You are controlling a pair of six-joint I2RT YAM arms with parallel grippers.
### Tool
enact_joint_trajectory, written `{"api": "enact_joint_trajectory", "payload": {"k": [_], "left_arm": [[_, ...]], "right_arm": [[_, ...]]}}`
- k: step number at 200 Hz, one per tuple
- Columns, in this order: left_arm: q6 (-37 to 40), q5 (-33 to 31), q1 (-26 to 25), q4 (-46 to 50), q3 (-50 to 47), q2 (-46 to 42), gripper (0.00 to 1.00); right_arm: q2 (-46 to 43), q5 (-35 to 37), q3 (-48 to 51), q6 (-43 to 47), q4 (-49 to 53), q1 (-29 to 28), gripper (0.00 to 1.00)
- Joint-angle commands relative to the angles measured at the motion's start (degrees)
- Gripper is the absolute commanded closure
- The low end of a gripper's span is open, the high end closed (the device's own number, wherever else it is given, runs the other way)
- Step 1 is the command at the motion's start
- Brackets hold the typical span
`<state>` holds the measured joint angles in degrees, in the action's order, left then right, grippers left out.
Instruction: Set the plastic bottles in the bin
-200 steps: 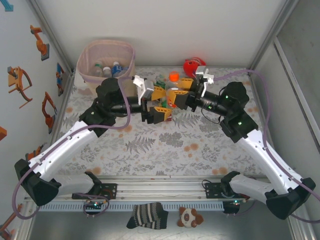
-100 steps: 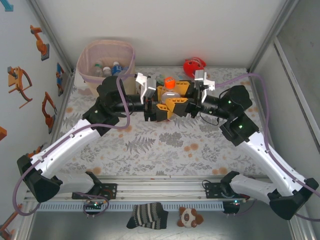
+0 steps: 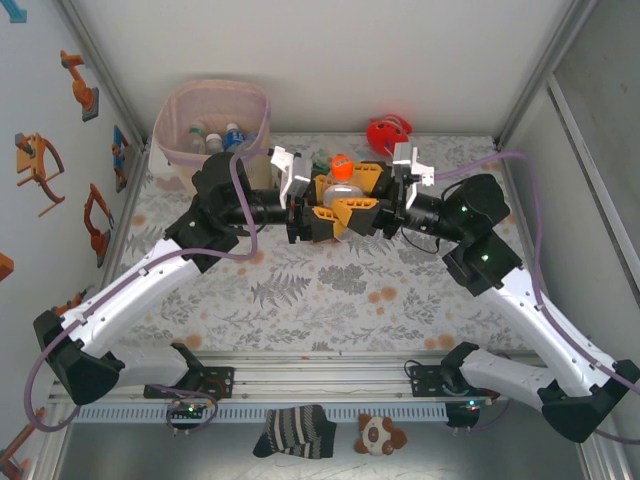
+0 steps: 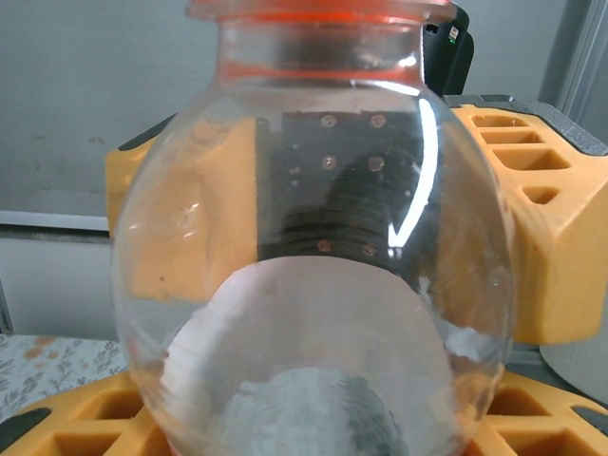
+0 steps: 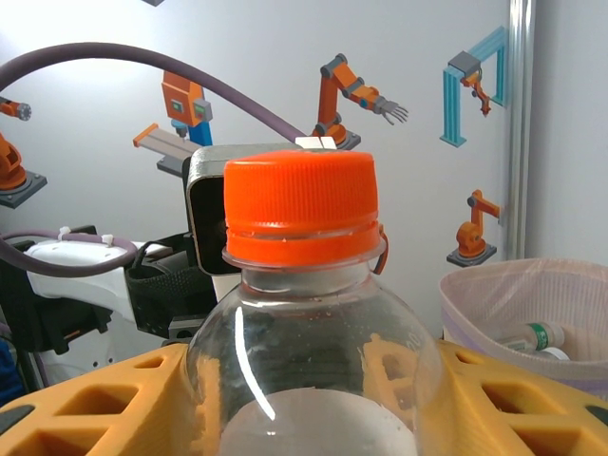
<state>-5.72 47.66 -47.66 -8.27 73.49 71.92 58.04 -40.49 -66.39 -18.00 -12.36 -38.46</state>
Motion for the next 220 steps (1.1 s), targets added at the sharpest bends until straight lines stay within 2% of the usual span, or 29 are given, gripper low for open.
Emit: {"api": "enact_joint_trajectory", "payload": {"k": [1, 40, 57, 76, 124, 174, 220], "left_arm": [[0.4, 2.4, -0.5, -0.8, 0.0, -1.3, 0.52], [1.0, 2.1, -0.5, 0.0, -0.3, -1.7, 0.56], [1.9, 1.2, -0.5, 1.0, -0.3, -2.1, 0.57], [2.9, -0.2, -0.4, 2.1, -0.4, -2.7, 0.57], [4.5, -3.3, 0.1, 4.7, 0.0, -3.4, 0.57], [4.8, -7.5, 1.5, 6.2, -0.1, -4.1, 0.57], [4.5, -17.3, 4.9, 10.6, 0.9, -4.3, 0.57]], "right_arm": [[-1.1, 1.2, -2.8, 1.0, -1.5, -0.6, 0.54], [-1.1, 2.1, -3.0, 2.1, -0.2, -0.9, 0.52], [-1.2, 2.8, -3.3, 2.5, 0.6, -1.0, 0.39], [-1.7, 4.2, -3.6, 3.6, 2.2, -1.0, 0.32], [-4.8, 10.5, -2.7, 6.9, 5.4, -1.0, 0.31], [-7.4, 13.8, -2.1, 8.6, 7.7, -1.0, 0.31], [-8.4, 14.6, -2.0, 8.9, 8.9, -1.0, 0.31]]}}
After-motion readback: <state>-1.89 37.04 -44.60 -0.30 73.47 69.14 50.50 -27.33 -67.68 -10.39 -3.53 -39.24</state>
